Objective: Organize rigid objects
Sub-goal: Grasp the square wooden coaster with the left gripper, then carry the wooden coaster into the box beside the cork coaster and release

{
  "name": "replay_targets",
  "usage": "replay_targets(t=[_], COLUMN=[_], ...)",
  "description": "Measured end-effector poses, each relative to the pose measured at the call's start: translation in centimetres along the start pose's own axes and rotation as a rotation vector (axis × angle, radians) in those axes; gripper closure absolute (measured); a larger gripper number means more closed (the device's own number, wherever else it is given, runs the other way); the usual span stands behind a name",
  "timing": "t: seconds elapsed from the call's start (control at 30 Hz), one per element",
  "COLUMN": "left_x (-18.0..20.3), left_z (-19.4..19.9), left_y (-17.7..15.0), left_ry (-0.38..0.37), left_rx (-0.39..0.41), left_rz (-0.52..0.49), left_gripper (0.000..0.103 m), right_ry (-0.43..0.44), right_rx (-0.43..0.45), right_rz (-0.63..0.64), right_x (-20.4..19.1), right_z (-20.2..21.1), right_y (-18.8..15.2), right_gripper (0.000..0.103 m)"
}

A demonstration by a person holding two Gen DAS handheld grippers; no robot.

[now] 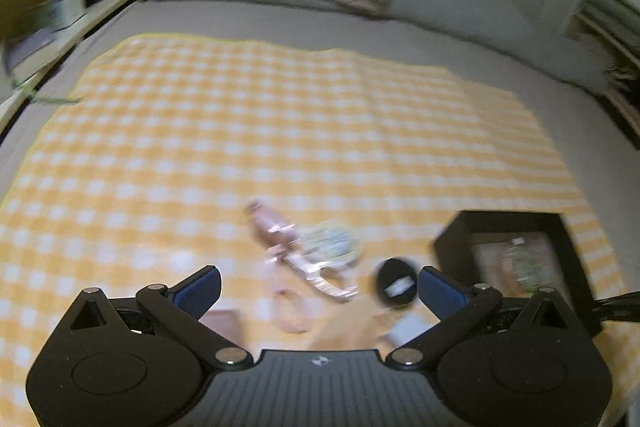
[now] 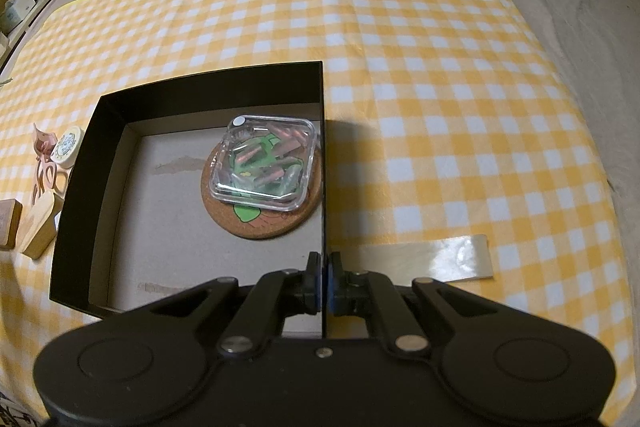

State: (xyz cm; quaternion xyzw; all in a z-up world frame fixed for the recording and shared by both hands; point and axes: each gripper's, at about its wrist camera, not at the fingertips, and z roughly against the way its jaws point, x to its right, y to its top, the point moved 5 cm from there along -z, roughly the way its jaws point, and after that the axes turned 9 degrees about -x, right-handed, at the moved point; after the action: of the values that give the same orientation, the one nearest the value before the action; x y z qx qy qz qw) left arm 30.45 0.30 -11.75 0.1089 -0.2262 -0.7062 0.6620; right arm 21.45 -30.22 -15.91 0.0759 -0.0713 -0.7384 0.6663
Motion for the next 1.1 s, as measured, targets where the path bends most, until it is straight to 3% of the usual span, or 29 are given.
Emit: replay_targets(t=[0.3, 0.5, 0.77, 0.9, 0.97, 1.1], left_x=[-6.8, -9.1, -9.2, -8.9, -8.6, -7.6], left_z=[-2.6, -4.8, -6.7, -7.2, -7.2, -6.7], left_y=[-2.2, -3.8, -5.1, -5.1, -4.9, -4.2], left_ry=[0.151, 0.164, 0.235, 0.276, 0.266, 0.242], left_rx=[-0.102, -0.198, -0.246, -0.250, -0.248, -0.247], left_rz=[0.063, 0.134, 0.135, 0.096, 0.081, 0.085], left_gripper=[0.000, 0.000, 0.006, 0.018, 0.027, 0.027], right_ry=[0.000, 0.000, -0.001, -0.001, 0.000, -0.001], right_rx=[0.000, -0.001, -0.002, -0.001, -0.001, -0.002], right_rz=[-0.002, -0.004, -0.003, -0.005, -0.005, -0.004], right_x=[0.0, 0.1, 0.0, 0.0, 0.0, 0.0], right_z=[0.0, -0.1, -0.2, -0.1, -0.1, -0.1], right_y=[0.0, 0.0, 0.1, 0.0, 0.0, 0.0], right_gripper=[0.099, 0.099, 0.099, 0.099, 0.099, 0.099])
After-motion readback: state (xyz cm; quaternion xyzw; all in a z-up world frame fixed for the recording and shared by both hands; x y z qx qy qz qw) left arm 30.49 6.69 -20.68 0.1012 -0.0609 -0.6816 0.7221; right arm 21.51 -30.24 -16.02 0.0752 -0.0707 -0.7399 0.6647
